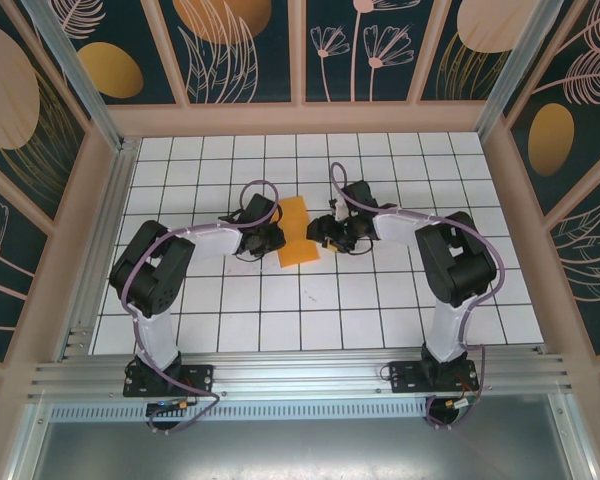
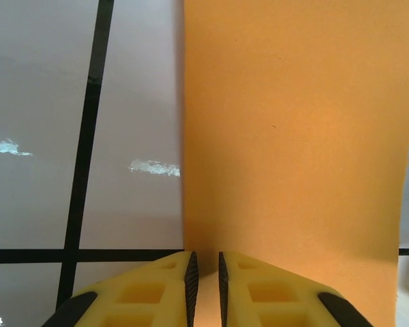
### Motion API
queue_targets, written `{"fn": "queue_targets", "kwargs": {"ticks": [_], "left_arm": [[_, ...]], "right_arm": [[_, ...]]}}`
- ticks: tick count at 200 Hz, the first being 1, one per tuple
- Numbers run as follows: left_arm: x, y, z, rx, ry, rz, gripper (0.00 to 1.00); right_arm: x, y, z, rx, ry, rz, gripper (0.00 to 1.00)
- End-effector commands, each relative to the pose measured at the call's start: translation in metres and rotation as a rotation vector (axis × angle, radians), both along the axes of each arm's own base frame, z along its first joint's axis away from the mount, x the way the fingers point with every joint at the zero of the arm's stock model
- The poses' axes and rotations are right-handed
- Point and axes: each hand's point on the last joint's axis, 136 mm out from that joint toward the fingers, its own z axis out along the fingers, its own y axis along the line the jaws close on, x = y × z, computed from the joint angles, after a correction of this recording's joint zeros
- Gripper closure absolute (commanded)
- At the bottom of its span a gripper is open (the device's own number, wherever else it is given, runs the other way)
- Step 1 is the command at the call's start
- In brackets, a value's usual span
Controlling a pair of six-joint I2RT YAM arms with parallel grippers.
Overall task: Fold a paper plane with a square sheet of paper (pick it up from the middle)
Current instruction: Third fold the triangle at the center of the table.
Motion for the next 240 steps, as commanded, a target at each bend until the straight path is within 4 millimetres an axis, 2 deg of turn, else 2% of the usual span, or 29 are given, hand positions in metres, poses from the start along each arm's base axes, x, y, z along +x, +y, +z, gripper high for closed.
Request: {"fn": "queue_targets", "kwargs": {"ticks": [1, 44, 70, 96, 134, 162, 192, 240], "left_arm": [[-0.023, 0.024, -0.037, 0.102, 0.119, 0.003, 0.81], [-0.027, 0.025, -0.041, 0.1, 0.132, 0.003, 0.81], [-0.027, 0.023, -0.041, 0.094, 0.132, -0.001, 0.81], [-0.025, 0.023, -0.039, 0.089, 0.124, -0.003, 0.81], [-0.024, 0.019, -0.038, 0.071, 0.118, -0.008, 0.81], [-0.023, 0.017, -0.036, 0.063, 0.109, -0.018, 0.82], [-0.021, 0.014, -0.029, 0.045, 0.088, -0.029, 0.82], [-0.02, 0.012, -0.024, 0.033, 0.07, -0.038, 0.82]], "right_arm": [[-0.003, 0.009, -0.001, 0.017, 0.02, 0.062, 0.36], [-0.009, 0.011, -0.008, 0.012, 0.063, 0.089, 0.36], [-0.024, 0.015, -0.008, 0.047, 0.116, 0.124, 0.36], [-0.04, 0.02, -0.005, 0.115, 0.182, 0.138, 0.42], [-0.051, 0.018, -0.006, 0.138, 0.226, 0.113, 0.54], [-0.049, 0.017, 0.002, 0.141, 0.201, 0.085, 0.66], [-0.041, 0.013, -0.001, 0.112, 0.182, 0.035, 0.78], [-0.03, 0.01, -0.003, 0.101, 0.151, -0.008, 0.75]]}}
